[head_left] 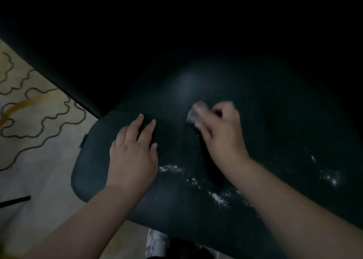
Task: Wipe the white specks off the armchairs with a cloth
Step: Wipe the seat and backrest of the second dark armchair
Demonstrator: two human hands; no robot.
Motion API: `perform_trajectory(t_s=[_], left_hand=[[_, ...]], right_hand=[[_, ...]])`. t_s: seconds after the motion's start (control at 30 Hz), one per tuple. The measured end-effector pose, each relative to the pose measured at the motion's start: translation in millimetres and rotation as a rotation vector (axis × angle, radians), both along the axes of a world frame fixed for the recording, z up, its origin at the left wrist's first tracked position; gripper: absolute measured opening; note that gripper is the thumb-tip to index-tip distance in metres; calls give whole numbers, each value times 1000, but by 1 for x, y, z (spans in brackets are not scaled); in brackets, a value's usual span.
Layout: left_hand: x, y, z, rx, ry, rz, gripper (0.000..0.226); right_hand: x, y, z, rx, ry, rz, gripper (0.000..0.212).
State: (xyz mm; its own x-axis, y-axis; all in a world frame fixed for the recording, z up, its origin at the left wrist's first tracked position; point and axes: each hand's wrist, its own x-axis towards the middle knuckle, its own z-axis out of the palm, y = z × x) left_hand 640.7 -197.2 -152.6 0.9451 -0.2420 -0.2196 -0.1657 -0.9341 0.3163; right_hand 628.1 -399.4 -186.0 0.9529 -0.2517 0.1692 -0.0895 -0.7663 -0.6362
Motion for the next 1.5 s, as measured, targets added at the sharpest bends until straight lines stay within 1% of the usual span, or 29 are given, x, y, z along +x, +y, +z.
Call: perform_trajectory(t_s=[0.03, 0.07, 0.1, 0.13, 0.2, 0.27, 0.3, 0.37, 0.4, 0.47, 0.5, 0.53, 0.6, 0.67, 0.73, 0.77, 0.83, 0.9, 0.93, 1.03, 1.1, 1.17, 1.2, 1.27, 1.3, 1.33, 1.37, 1.4, 1.5], left_hand=[[-2, 1, 1, -8, -1, 12, 52], [-2, 1, 2, -15, -2, 21, 52], [-3, 2, 2, -23, -7, 26, 51], [-3, 3, 2, -29, -15, 32, 51], [-1, 7, 3, -36, -25, 39, 51], [1, 12, 1, -39, -32, 53, 51], [2, 15, 0, -36, -32, 61, 51], [2, 21, -2, -30, -18, 78, 53], [1, 23, -2, -26, -11, 78, 54], [-2, 29, -2, -7, 4, 62, 58], [-3, 31, -3, -2, 7, 52, 59], [-5, 33, -3, -4, 6, 46, 59], [-7, 37, -3, -10, -1, 49, 58], [-10, 40, -4, -12, -14, 61, 58], [-15, 43, -5, -21, -26, 77, 58], [-18, 44, -5, -23, -31, 86, 58], [-23, 47, -4, -23, -43, 89, 58], [-29, 50, -5, -24, -42, 82, 59], [-31, 51, -6, -21, -38, 78, 59], [-39, 58, -6, -12, -35, 66, 60], [-43, 62, -7, -8, -39, 58, 60], [-46, 65, -9, -11, -42, 54, 61], [-47, 67, -10, -15, -44, 51, 61], [-50, 70, -11, -19, -57, 42, 62], [-52, 71, -12, -21, -66, 39, 62], [-53, 72, -13, -24, -74, 37, 62], [-55, 73, -14, -28, -78, 38, 62], [-56, 73, -14, -30, -80, 39, 62], [-61, 74, -16, -29, -79, 43, 62]], right_hand=[[-18, 4, 4, 18, 19, 104, 25], [-32, 2, 11, -46, 35, 175, 31], [-38, -8, 13, -84, 40, 200, 39], [-35, -20, 13, -106, 61, 170, 43], [-13, -33, 11, -53, 80, -18, 40], [20, -26, 8, 40, 93, -179, 35], [29, -13, 8, 47, 93, -197, 35], [26, 14, 8, 79, 52, -112, 32], [12, 23, 8, 85, 49, -18, 30], [-23, 27, 10, 7, 66, 176, 37], [-37, 20, 11, -39, 71, 219, 42], [-44, 9, 11, -73, 71, 202, 45], [-36, -9, 13, -79, 74, 78, 48], [-12, -8, 9, -49, 77, -67, 43], [1, 18, 9, 18, 106, -153, 36], [-2, 33, 9, 25, 113, -139, 35], [-27, 55, 10, 7, 101, 14, 35], [-59, 57, 11, -42, 90, 164, 39], [-67, 49, 11, -64, 85, 173, 42], [-54, 33, 12, -56, 88, 14, 47], [-28, 44, 10, -33, 79, -96, 43], [-12, 70, 12, 43, 80, -124, 34], [-13, 82, 13, 58, 88, -66, 32], [-34, 96, 16, 1, 88, 160, 32], [-49, 95, 17, -31, 91, 253, 34], [-60, 85, 19, -61, 80, 298, 35], [-65, 73, 19, -77, 73, 281, 35], [-64, 61, 18, -81, 72, 214, 35], [-37, 46, 5, -68, 47, -46, 31]])
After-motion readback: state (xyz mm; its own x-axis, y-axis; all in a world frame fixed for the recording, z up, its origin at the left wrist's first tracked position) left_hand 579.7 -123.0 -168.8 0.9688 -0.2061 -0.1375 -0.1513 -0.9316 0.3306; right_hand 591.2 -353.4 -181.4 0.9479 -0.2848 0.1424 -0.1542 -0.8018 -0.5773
